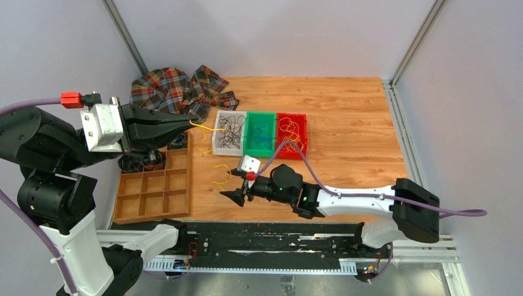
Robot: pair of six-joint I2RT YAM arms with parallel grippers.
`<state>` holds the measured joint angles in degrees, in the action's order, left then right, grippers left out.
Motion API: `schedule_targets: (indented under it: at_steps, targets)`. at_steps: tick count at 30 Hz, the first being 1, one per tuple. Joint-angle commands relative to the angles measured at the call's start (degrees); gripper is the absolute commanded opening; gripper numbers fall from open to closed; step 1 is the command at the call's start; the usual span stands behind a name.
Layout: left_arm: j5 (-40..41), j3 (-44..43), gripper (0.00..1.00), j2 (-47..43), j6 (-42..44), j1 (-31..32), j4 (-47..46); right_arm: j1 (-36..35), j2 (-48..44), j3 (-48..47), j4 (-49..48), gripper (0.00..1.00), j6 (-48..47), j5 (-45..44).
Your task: Untangle the cables
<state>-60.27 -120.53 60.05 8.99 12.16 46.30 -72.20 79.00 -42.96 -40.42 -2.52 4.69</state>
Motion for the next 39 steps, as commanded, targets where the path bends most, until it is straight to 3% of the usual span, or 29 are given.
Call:
schedule_targets:
  at_steps: [1, 2, 6, 7, 12, 15, 17, 19, 24, 32, 39]
  targets:
    - [0.1, -0.2, 0.04, -0.6, -0.7, 0.1, -1.3, 0.0, 3.7, -4.9, -1.5, 0.61, -3.5, -0.2]
    - [0.1, -0.2, 0.04, -0.6, -0.7, 0.1, -1.3, 0.1, 4.3, -5.7, -1.4, 0.54, -3.4, -0.3]
    - [0.6, 1.1, 0.04, -1.5, -0.3, 0.1, -1.3, 1.4, 3.7, -5.6, -0.9, 0.06, -1.5, -2.7]
    - [0.9, 2.2, 0.04, -1.9, -0.3, 0.1, -1.2, 2.0, 2.1, -4.6, -1.2, 0.01, -0.6, -4.2]
    - [3.2, 13.7, 0.03, -4.1, -3.5, 0.1, -5.4, 9.0, -5.9, -0.5, -1.4, 0.01, 6.9, -2.6]
    - [8.6, 28.3, 0.01, -3.7, -23.6, 0.4, -28.2, 14.3, -10.0, 1.0, 1.7, 0.01, 8.3, -3.0]
    - [14.9, 31.4, 0.01, -1.6, -23.5, 3.6, -32.3, 18.3, -11.9, 1.4, 2.8, 0.01, 8.4, -3.0]
    - [20.3, 29.6, 0.01, 2.0, -18.6, 8.4, -30.1, 21.7, -12.5, 1.3, 4.2, 0.0, 7.2, -3.8]
    - [25.4, 27.1, 0.01, 11.0, -13.2, 14.7, -28.3, 30.5, -9.7, -0.5, 5.8, 0.01, 6.2, -3.1]
    - [28.9, 21.8, 0.01, 23.1, -10.0, 16.3, -28.9, 38.2, -0.9, -4.8, 5.2, 0.01, 5.2, -2.3]
    - [29.9, 19.2, 0.01, 28.7, -7.1, 16.4, -28.4, 41.6, 9.5, -5.7, 3.6, 0.01, 3.8, -9.0]
